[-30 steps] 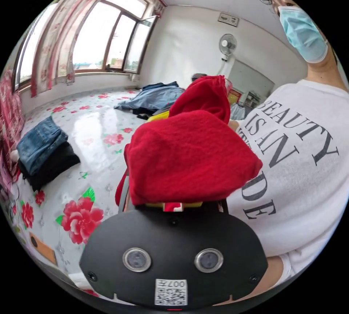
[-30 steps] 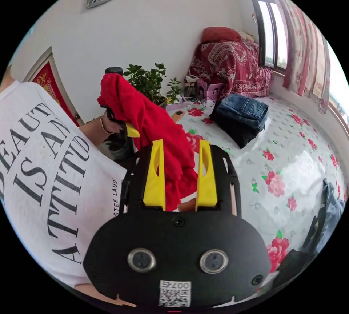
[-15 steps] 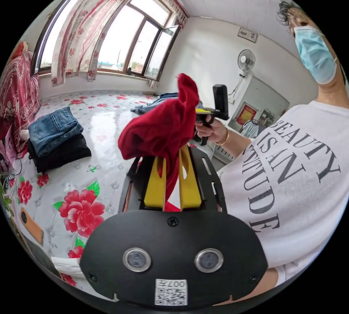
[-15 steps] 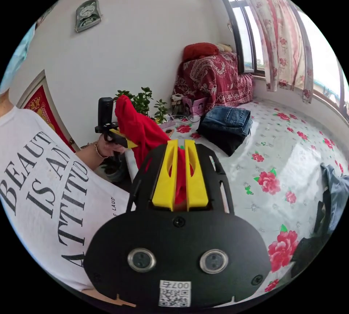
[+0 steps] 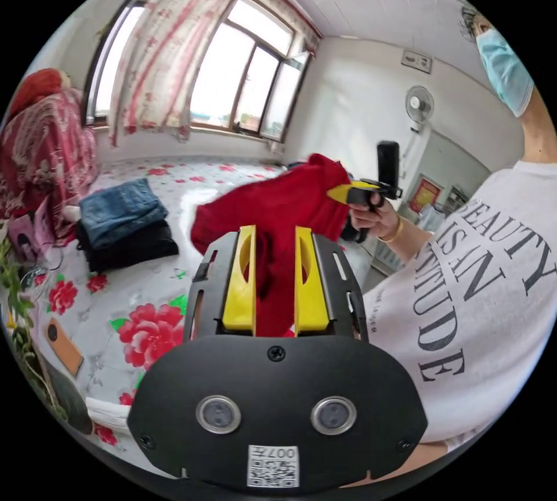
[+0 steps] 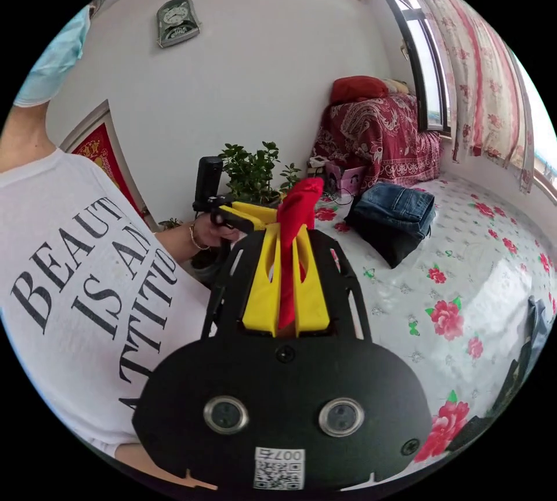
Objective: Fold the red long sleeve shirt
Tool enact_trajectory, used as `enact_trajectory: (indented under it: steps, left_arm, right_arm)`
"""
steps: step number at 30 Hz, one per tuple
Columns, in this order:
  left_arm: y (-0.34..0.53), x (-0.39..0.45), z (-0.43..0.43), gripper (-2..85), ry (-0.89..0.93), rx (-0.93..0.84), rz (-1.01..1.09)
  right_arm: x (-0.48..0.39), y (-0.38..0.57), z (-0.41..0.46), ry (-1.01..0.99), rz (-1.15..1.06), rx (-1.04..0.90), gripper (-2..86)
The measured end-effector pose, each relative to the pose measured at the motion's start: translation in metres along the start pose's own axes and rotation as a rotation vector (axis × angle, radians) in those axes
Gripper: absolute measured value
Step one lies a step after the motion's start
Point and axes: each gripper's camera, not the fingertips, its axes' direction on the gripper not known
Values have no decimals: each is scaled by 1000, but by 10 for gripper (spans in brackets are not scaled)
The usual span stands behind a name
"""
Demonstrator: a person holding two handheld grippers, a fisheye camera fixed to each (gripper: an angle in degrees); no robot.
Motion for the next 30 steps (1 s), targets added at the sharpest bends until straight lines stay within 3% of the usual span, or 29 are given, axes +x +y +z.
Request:
enact_trajectory:
  steps: [4,6,12,14,18,21,26,30]
  left_arm:
    - [-4,-33,-9,117,-144,32,-5]
    - [-6,-49,12,135,-123,-16,6]
    - [-6,-66,129,170,188,-210,28]
    - [-8,-53,166,130,297,-229,32]
    - [-21,-40,189,10,316,-217,58]
    - [-38,-44,166,-2,277,-141,92]
    - [-77,-30,43,-7,221,159,166]
    - [-109,24,-25,-7,134,301,321]
  right_arm:
    - [2,-16,-15,42,-17,47,1]
    - [0,-23,-14,44,-47,46,1]
    - [-11,-51,-17,122,-101,57,0]
    - [-15,-57,-20,148,-111,63,0]
    - [-21,-67,-25,305,-112,50,0]
    - [-22,-67,-42,510,-72,34,0]
    - [-37,-60,-74,746,-37,28,5]
    - [-84,-82,-102,841,-173,203,13]
